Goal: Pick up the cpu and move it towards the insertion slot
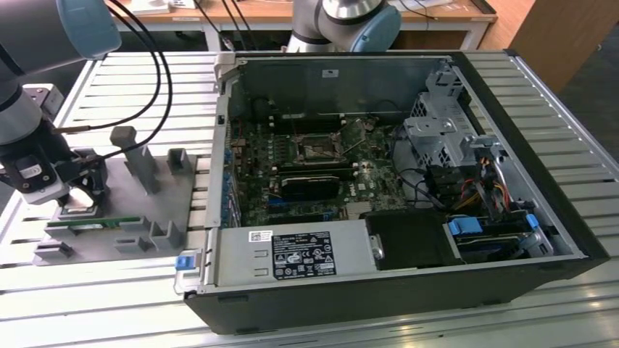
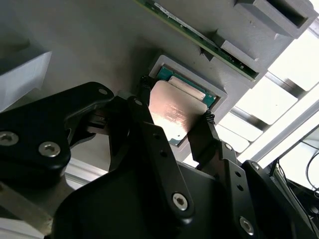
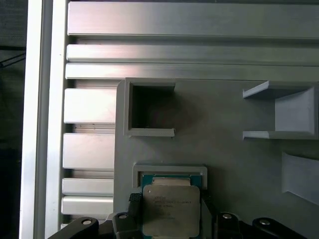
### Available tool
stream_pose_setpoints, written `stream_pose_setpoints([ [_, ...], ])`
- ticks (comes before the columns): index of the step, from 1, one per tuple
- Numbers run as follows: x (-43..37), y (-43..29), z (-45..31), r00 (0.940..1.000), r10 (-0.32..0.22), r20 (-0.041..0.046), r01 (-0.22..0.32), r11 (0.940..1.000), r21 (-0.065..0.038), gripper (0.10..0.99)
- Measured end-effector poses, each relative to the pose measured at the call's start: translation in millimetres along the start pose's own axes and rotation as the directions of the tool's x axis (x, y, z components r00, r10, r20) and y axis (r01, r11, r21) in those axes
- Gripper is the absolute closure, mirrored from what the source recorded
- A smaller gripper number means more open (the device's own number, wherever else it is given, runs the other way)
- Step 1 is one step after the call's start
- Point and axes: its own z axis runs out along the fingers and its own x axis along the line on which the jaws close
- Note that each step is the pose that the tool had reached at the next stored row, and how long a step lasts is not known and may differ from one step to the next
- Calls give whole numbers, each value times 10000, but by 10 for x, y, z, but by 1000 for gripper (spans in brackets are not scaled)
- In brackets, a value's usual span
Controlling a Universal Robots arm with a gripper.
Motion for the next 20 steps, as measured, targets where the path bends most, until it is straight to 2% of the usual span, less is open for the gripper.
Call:
stream_pose_setpoints([
  [20, 0, 2, -30, 10000, 8, 1, -8, 10000, 28, 537],
])
